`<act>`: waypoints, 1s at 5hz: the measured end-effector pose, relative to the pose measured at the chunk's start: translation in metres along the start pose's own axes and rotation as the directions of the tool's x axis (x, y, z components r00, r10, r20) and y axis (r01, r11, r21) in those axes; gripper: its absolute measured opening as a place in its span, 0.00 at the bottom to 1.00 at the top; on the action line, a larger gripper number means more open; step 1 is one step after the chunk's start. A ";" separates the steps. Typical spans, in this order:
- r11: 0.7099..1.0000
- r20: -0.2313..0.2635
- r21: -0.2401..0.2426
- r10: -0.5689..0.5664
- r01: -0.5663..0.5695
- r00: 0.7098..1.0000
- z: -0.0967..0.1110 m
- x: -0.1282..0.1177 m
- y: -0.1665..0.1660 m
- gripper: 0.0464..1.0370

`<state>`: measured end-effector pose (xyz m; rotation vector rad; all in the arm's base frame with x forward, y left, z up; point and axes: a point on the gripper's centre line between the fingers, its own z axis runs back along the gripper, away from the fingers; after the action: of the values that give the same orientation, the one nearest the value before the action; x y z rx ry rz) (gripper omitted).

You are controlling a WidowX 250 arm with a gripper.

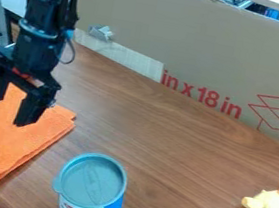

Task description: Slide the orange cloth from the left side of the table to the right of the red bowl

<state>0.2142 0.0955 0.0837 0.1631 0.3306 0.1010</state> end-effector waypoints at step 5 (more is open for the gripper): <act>0.974 0.154 -0.137 -0.157 0.179 0.976 -0.064 0.027 0.027 0.96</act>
<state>0.2161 0.1343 0.0199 -0.0075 0.1926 -0.0540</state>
